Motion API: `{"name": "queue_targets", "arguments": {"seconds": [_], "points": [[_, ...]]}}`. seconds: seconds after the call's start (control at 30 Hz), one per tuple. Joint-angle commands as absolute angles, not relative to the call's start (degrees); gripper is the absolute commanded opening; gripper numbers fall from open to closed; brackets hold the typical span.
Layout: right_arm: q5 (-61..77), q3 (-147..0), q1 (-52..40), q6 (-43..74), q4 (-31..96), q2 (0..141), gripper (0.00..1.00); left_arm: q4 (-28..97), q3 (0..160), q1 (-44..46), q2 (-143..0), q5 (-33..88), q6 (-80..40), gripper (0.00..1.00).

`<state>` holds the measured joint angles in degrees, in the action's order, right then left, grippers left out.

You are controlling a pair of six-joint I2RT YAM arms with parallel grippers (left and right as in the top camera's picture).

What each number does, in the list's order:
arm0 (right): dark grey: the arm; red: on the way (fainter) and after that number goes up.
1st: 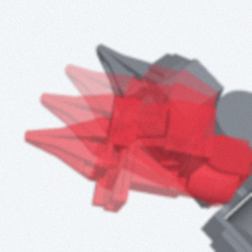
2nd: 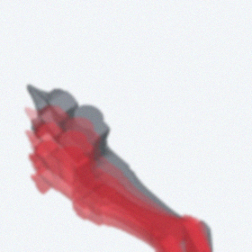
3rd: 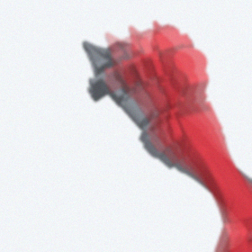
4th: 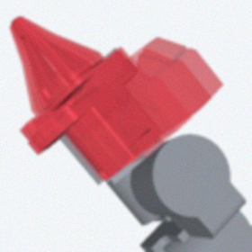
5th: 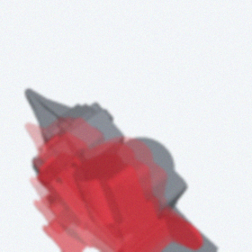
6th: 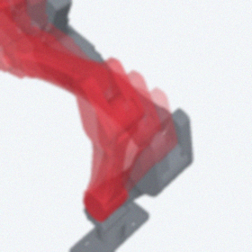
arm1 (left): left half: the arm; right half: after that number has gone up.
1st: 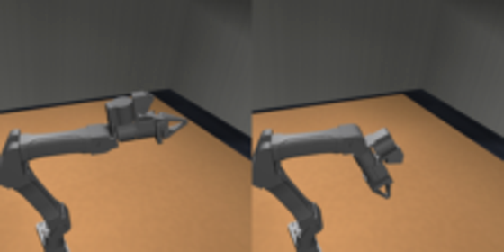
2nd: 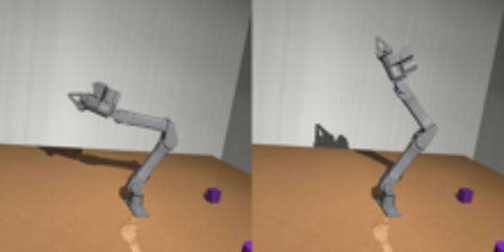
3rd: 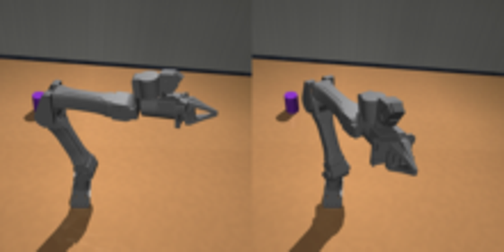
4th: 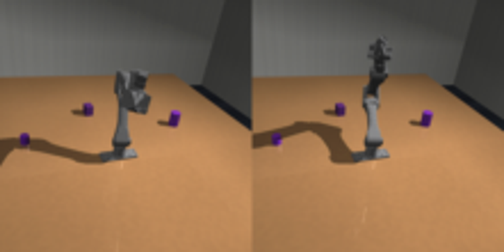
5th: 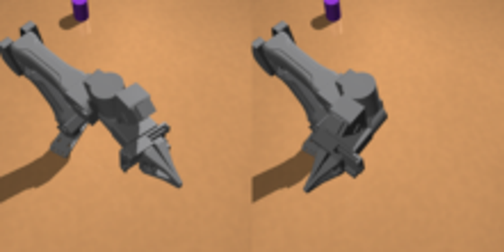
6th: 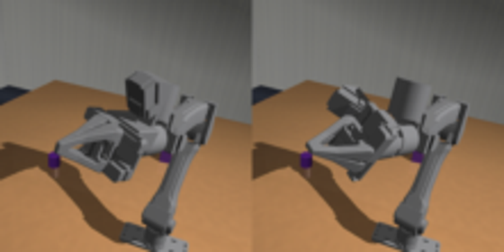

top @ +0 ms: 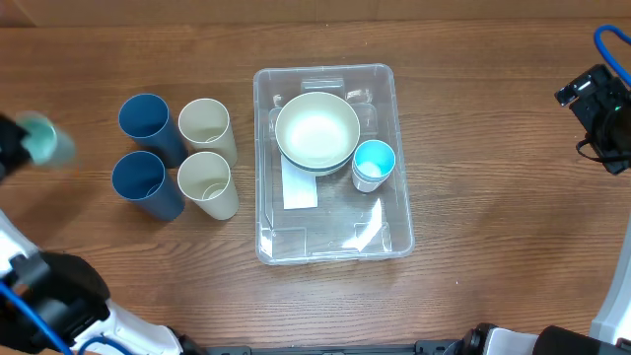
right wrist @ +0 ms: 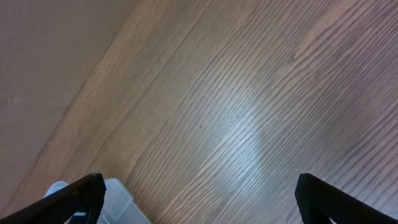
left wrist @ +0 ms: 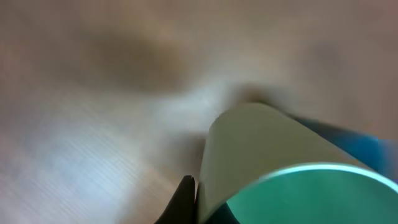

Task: Pack container
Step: 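Carry the mint cup into the bin and stack it on the cups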

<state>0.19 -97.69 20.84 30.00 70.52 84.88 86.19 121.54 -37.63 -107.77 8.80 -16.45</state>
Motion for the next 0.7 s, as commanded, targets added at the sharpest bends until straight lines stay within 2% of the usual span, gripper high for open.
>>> {"name": "queue_targets", "arguments": {"seconds": [0.0,0.2,0.37,0.53,0.67], "points": [[0.25,-97.86,20.64,30.46,70.37,84.42,1.00,89.45,135.81,-26.85,-101.34,21.50,-4.05,0.04],[0.25,-97.86,20.64,30.46,70.37,84.42,1.00,86.72,139.33,7.77,-100.33,15.16,6.87,0.04],[0.25,-97.86,20.64,30.46,70.37,84.42,1.00,81.10,138.96,26.35,-106.96,9.04,12.58,0.04],[0.25,-97.86,20.64,30.48,70.37,84.42,1.00,78.63,138.96,36.60,-117.40,6.31,17.82,0.04],[0.25,-97.86,20.64,30.46,70.37,84.42,1.00,78.83,138.96,38.89,-124.86,2.09,17.80,0.04]]}}
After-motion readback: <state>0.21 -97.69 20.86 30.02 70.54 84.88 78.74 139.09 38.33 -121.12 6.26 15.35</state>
